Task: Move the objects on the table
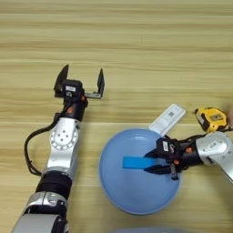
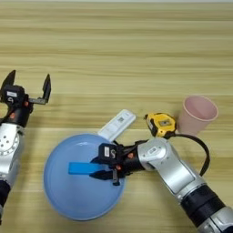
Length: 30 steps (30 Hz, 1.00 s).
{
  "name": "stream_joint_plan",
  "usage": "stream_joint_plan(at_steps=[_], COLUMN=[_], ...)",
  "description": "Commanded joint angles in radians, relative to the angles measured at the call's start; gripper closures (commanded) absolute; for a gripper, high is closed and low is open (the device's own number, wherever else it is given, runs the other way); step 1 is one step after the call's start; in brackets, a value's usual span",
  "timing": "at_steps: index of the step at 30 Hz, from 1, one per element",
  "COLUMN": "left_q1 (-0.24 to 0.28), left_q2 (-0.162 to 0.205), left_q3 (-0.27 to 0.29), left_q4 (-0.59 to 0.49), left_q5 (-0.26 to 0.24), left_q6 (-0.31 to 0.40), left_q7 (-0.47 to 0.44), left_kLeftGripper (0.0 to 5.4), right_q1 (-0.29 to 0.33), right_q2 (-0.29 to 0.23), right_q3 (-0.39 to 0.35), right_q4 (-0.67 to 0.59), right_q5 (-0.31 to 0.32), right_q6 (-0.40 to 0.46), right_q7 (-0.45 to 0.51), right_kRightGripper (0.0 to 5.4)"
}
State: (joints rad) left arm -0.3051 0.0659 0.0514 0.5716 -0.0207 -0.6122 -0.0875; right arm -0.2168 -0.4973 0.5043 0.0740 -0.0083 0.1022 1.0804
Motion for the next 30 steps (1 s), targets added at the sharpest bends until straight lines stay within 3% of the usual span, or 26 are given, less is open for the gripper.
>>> stream_joint_plan(at_steps=[1,9,17,25,30], left_q1=[-0.015,-0.017,-0.023,-0.026,-0.028], left_q2=[-0.004,-0.007,-0.008,-0.011,-0.013], left_q3=[-0.005,-0.002,-0.003,-0.004,-0.005], left_q4=[0.008,0.012,0.022,0.027,0.029], left_q5=[0.013,0.018,0.020,0.023,0.024], left_q6=[-0.007,-0.008,-0.012,-0.014,-0.014], left_q7=[0.008,0.009,0.011,0.014,0.016], left_kLeftGripper=[0.00,0.00,0.00,0.00,0.00], right_q1=[0.015,-0.009,-0.026,-0.022,-0.022], right_q2=[-0.009,0.022,0.034,0.023,0.025], right_q3=[-0.002,-0.039,-0.035,-0.017,-0.031], right_q4=[-0.008,0.001,0.040,0.051,0.030], right_q5=[0.003,0.025,-0.025,-0.044,-0.026], right_q6=[0.022,0.038,0.062,0.065,0.060], right_q7=[0.008,-0.034,-0.085,-0.069,-0.064], right_kRightGripper=[4.00,4.00,4.00,4.00,3.34])
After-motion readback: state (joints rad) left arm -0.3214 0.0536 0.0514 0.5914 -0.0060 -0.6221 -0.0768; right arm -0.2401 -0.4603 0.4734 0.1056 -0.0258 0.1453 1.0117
